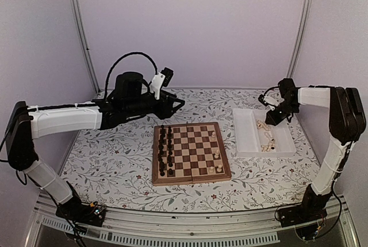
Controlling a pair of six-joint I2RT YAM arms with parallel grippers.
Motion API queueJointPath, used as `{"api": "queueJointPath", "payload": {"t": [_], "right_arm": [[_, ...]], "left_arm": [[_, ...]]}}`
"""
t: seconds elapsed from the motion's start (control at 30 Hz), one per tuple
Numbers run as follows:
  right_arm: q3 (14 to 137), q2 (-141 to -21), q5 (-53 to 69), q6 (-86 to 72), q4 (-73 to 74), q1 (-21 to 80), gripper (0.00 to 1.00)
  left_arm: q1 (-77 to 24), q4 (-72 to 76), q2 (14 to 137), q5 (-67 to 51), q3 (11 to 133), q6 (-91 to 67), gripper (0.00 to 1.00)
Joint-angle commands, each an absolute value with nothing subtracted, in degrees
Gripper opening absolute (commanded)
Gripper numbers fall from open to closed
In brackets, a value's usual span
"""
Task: Set up the chess pieces on the board
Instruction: Pick up the chess piece from the storage box.
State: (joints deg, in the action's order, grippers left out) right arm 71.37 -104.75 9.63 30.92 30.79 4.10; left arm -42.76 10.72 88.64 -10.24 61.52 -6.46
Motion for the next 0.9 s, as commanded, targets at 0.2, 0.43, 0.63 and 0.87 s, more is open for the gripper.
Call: {"api": "queueJointPath", "payload": {"t": [0.2, 0.43, 0.63, 0.87], "right_arm": [[77.45, -111.52, 9.96, 29.31, 35.45, 4.26, 0.15], [77.94, -114.03, 8.82, 28.01, 37.29, 5.12, 0.21], [79.15, -117.60, 8.93, 26.34, 39.47, 6.07, 0.22], [77.32, -112.24, 9.05, 25.23, 39.29, 6.16, 0.09]], "left_arm": [[-43.77, 10.15, 89.43, -11.52, 62.41, -8.34, 0.50], [-43.86, 10.30, 89.69, -11.60, 62.23, -8.09, 0.50], [-43.86, 10.59, 90.09, -12.42, 62.31, -8.35, 0.50], [-44.44, 11.27, 90.05, -12.79, 62.40, -9.69, 0.50]]}}
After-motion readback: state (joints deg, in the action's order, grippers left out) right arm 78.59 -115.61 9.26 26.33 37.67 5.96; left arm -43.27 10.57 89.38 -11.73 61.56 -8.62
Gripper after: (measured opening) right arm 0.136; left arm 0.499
